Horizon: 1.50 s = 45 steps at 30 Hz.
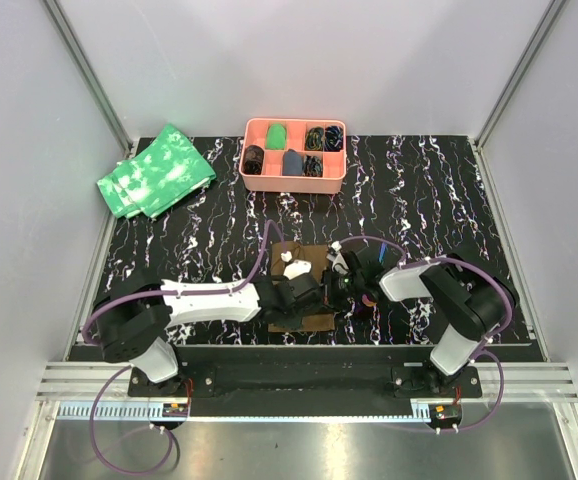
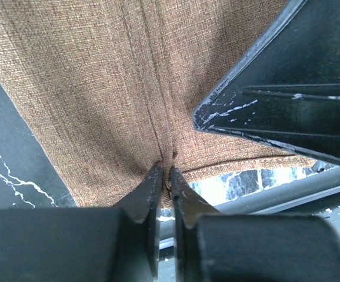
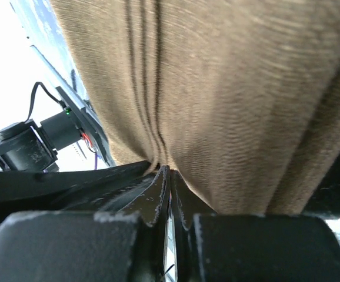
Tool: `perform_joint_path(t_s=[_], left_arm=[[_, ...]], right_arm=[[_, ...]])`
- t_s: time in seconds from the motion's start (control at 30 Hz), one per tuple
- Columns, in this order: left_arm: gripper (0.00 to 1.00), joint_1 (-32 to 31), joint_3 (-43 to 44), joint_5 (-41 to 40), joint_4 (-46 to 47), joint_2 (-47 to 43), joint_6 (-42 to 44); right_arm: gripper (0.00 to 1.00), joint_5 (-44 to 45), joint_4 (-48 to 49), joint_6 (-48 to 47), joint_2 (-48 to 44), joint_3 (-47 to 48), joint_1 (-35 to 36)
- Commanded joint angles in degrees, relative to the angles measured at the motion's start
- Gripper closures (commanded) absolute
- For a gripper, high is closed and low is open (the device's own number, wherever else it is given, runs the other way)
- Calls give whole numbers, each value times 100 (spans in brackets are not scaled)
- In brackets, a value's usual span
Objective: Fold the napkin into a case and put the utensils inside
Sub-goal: Smooth out the 2/3-rectangle-folded napkin at the center of the board.
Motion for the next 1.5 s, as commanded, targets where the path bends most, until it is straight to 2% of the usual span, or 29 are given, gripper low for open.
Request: perform_joint_path(t_s=[0.0,0.4,0.53,0.8,1.0,1.23,1.3,1.37,1.47], left_arm=[[95,-40,261,-49,-181,-300,-16],[99,-32,349,39,-32,42,-113],[99,3,139,117,284,148,-157],[100,-5,-345,30,662,16,-421],[100,-5,-372,12,706,-36,-438],[99,4,-425,-6,733,-203,-395],[86,4,-451,12,707,-326,-386],[66,30,-503,-40,636,-712,-403],[63,283,-722,-32,496,-1345,-403]], right_arm=[[95,-19,290,72,122,-120,97],[95,-19,290,107,87,-120,98],[96,-54,229,81,79,-59,106],[96,104,-668,-183,-510,460,177],[96,43,-484,-69,-133,618,308],[96,-63,403,168,736,390,361],[97,25,431,108,869,346,352],[97,95,440,72,1001,293,361],[97,60,562,89,1098,214,361]])
